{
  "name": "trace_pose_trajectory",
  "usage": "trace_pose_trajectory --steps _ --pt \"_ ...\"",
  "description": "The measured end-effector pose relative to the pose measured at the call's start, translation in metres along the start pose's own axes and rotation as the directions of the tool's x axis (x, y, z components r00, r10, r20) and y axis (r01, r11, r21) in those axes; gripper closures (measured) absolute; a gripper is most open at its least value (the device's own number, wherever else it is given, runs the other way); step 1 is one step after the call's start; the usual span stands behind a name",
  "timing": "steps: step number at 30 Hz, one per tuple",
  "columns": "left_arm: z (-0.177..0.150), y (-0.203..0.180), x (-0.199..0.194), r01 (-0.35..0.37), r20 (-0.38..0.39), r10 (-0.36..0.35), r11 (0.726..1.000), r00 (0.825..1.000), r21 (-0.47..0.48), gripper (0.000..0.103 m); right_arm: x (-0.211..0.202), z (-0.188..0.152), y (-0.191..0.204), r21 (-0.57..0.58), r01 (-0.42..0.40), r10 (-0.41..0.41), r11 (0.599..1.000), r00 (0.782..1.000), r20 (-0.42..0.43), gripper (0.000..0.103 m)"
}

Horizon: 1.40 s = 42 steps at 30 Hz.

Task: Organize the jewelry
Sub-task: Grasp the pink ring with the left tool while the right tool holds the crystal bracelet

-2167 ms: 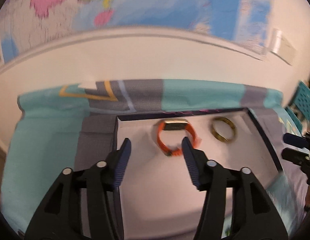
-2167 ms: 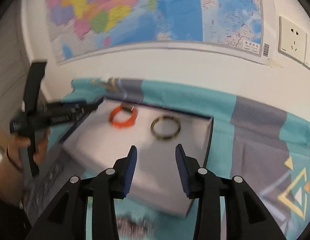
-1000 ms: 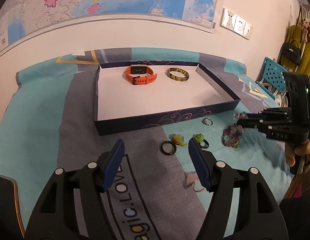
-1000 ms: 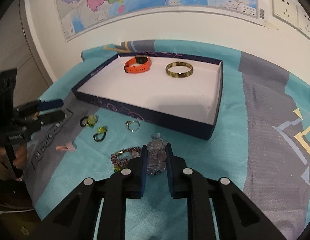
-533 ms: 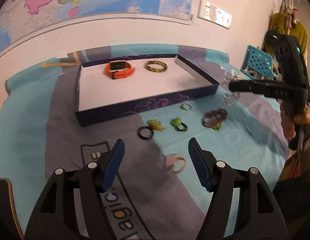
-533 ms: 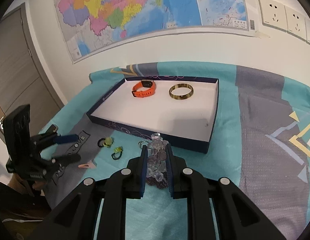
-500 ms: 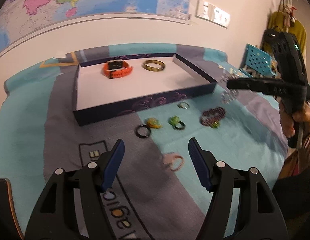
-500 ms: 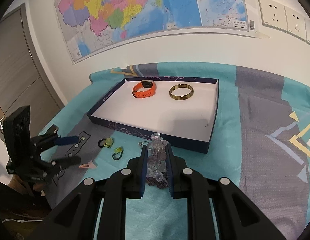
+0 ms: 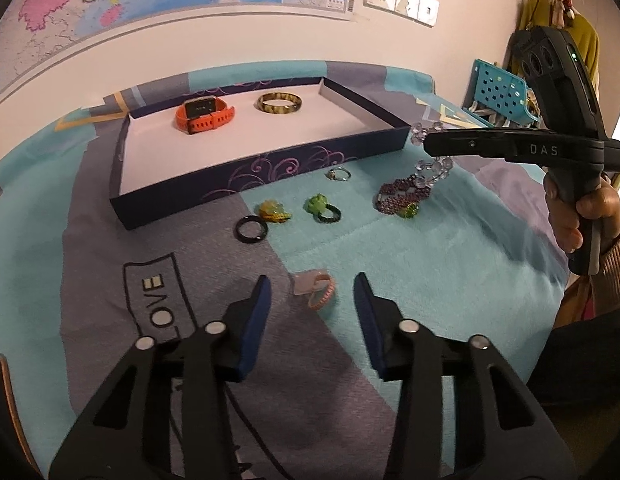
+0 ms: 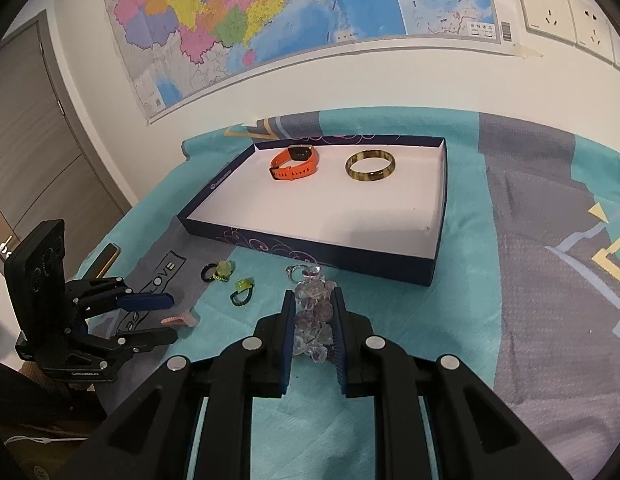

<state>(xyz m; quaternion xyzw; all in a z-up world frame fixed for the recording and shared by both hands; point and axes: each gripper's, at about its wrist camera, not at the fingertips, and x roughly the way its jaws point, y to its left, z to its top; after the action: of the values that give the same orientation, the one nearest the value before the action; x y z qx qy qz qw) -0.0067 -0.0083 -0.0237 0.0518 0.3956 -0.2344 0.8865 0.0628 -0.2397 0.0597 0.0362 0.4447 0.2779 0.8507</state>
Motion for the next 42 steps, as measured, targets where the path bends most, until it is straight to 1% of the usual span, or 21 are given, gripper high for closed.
trace_pose_trajectory --steps 2,6,11,14,16,18,31,42 --pt "0.0 -0.001 0.003 -0.003 -0.013 0.003 1.0 1.0 0.002 0.064 0.0 -0.001 0.0 0.004 -0.002 0.002 1.0 1.0 -0.001 0.087" --pt "0.001 0.0 0.008 -0.001 -0.034 0.001 1.0 0.999 -0.009 0.072 0.001 -0.001 0.0 0.009 -0.007 0.007 1.0 1.0 -0.004 0.087" --pt "0.003 0.006 0.009 0.015 -0.045 -0.017 0.999 0.999 -0.041 0.075 0.002 -0.001 0.0 0.011 -0.013 0.013 1.0 1.0 -0.003 0.087" --pt "0.003 0.007 0.011 0.017 -0.05 -0.02 0.998 0.999 -0.054 0.08 0.002 -0.001 0.0 0.014 -0.016 0.016 1.0 1.0 -0.003 0.087" --pt "0.005 0.009 0.012 0.018 -0.054 -0.022 0.998 0.998 -0.064 0.087 0.002 -0.001 0.0 0.015 -0.015 0.015 1.0 1.0 -0.003 0.087" --pt "0.006 0.011 0.013 0.021 -0.055 -0.025 0.997 0.998 -0.076 0.09 0.003 -0.001 0.0 0.017 -0.017 0.017 1.0 1.0 -0.005 0.087" --pt "0.011 0.011 0.016 0.024 -0.05 -0.029 0.995 0.998 -0.093 0.092 0.004 -0.001 -0.001 0.026 -0.024 0.024 0.999 1.0 -0.002 0.087" --pt "0.014 0.013 0.009 0.018 -0.028 -0.021 0.995 0.999 -0.098 0.092 0.002 0.001 -0.002 0.028 -0.027 0.027 0.999 1.0 0.009 0.087"
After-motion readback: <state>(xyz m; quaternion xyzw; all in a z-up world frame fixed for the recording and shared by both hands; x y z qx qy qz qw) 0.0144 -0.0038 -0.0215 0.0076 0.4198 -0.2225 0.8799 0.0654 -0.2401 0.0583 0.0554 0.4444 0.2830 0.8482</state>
